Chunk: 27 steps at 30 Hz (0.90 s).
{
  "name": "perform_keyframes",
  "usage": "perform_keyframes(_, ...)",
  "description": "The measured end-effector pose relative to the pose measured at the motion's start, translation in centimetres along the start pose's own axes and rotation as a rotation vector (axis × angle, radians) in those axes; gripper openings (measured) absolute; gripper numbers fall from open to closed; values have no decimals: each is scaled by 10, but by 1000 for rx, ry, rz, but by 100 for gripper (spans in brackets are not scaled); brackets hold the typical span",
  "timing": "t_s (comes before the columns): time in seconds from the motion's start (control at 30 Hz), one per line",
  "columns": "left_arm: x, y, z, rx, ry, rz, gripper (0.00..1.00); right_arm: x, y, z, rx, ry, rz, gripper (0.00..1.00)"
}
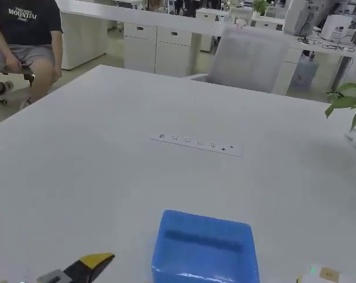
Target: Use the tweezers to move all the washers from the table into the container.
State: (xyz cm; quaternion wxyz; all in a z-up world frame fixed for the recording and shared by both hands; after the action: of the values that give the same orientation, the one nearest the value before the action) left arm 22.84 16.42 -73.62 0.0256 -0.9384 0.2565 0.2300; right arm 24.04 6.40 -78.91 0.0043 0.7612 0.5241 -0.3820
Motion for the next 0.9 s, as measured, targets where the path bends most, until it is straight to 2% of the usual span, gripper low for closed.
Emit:
perform_keyframes(0.03,-2,-1,-3,-23,21,-9,78,-4,0,-3,-8,7,8,3)
perform_keyframes(0.17,-7,4,-18,-37,101,-7,79,-17,3,-16,-25,29,35,3)
perform_keyframes(0.33,-11,4,-21,-15,130,-10,79,-35,11,-37,-45,67,77,3)
perform_keyframes(0.47,-13,2,-25,-38,156,-7,80,-47,18,-53,-78,91,123,3)
perform_keyframes(0.63,-18,-1,-31,-70,203,-11,80,-50,32,-65,-116,96,163,3)
perform_keyframes(0.77,-20,-3,-36,-98,240,-10,81,-46,41,-69,-120,91,184,3)
perform_keyframes(0.9,-20,-2,-37,-104,243,-8,81,-40,52,-67,-127,70,205,3)
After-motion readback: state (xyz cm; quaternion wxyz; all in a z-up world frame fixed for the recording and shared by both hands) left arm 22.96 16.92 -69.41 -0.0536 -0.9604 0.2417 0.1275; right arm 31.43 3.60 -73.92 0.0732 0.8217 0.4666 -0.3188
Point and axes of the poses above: the centre of the closed fingertips' face, and the gripper's own axes: x roughly forward along the fingers, y roughly to its right, z roughly out of its underside, the point moved 1 cm from there along -x, roughly backward along the fingers, and after that the axes turned 8 degrees about -y, right-handed, at the moved point
